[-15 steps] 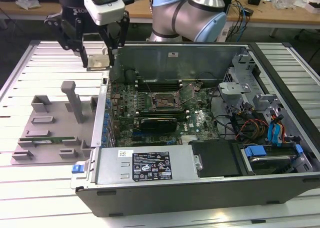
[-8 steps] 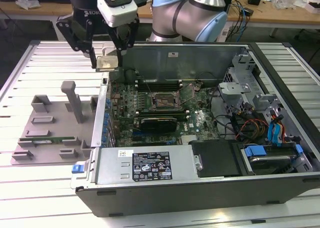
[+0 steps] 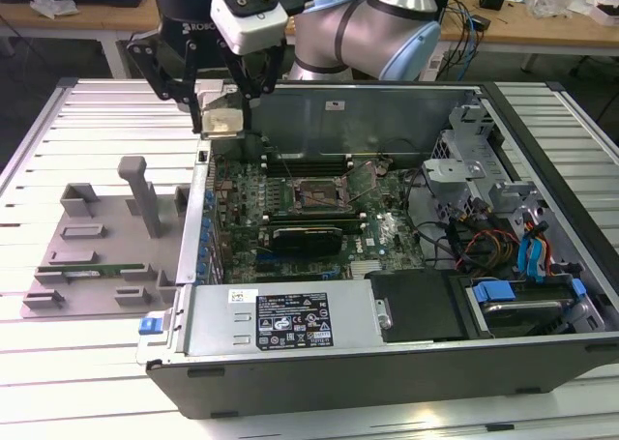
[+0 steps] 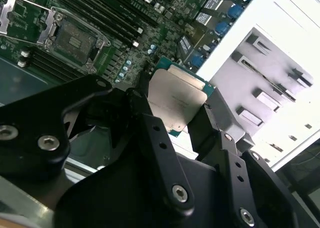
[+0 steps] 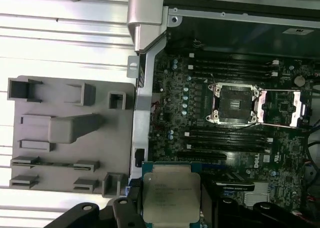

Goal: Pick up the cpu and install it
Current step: 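Pick up the cpu and move it towards the insertion slot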

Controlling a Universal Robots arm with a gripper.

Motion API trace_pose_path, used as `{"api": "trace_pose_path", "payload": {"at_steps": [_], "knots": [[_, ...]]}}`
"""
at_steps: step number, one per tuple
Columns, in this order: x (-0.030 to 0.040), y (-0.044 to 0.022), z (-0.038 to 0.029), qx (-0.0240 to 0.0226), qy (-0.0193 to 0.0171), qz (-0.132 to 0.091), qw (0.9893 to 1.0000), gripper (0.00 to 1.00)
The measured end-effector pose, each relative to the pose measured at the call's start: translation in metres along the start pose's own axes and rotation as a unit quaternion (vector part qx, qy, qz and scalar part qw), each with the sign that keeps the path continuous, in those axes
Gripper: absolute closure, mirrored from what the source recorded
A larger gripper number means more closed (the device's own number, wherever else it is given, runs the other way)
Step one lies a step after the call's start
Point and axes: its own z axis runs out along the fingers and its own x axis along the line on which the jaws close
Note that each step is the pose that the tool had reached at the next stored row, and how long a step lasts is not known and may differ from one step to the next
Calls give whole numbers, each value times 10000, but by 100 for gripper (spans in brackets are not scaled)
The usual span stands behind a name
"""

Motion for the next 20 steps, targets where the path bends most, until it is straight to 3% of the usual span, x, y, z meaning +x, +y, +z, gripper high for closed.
{"api": "trace_pose_path", "payload": {"at_steps": [6,12,20], "knots": [[-106,-2,23,1,0,-1,10000,45],[-329,19,102,1,6,-1,10000,45],[-503,52,189,1,9,-1,10000,45]]}}
